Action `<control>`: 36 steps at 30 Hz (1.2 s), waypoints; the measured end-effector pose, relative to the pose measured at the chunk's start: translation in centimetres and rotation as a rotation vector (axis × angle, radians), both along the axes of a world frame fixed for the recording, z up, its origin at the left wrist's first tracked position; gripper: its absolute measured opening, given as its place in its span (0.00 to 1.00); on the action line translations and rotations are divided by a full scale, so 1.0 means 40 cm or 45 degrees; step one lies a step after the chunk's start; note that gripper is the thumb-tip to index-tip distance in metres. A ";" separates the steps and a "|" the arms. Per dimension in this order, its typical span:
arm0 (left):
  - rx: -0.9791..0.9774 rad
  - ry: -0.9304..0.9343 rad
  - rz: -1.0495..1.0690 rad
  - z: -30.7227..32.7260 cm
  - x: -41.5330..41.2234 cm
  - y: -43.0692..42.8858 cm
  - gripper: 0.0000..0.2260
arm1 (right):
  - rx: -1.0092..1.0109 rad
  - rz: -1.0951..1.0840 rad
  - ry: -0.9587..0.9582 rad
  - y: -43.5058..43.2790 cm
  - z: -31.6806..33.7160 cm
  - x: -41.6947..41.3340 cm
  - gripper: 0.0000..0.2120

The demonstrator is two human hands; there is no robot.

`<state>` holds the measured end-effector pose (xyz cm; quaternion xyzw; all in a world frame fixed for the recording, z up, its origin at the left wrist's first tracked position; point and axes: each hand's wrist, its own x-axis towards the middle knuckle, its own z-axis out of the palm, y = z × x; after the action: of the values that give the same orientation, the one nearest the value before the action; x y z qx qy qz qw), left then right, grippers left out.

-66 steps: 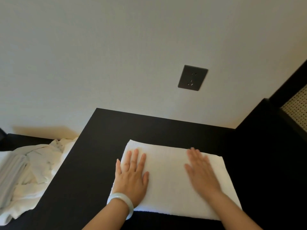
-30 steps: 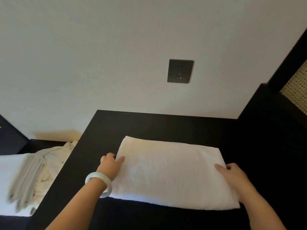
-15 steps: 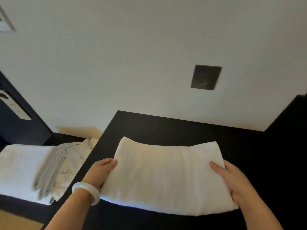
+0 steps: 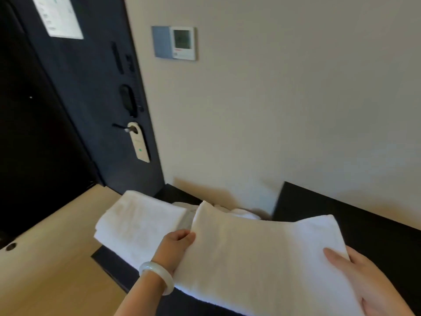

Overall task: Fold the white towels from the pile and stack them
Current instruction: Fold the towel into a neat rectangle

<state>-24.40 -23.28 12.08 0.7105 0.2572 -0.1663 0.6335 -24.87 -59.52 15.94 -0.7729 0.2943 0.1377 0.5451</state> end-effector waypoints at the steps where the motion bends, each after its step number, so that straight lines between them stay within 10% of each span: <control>1: 0.018 0.000 -0.005 -0.009 0.016 0.070 0.12 | -0.023 0.020 -0.016 0.067 -0.005 0.023 0.24; 15: 0.758 0.027 -0.333 -0.177 0.354 0.722 0.05 | 0.234 0.122 -0.021 0.764 -0.267 0.243 0.10; 36: 1.018 0.181 -0.207 -0.493 0.498 0.883 0.15 | 0.176 -0.024 0.116 0.871 -0.570 0.346 0.12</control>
<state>-4.50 12.06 -7.64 0.9053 0.2878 -0.1515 0.2732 -11.03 -24.70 -6.86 -0.7234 0.3160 0.1877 0.5845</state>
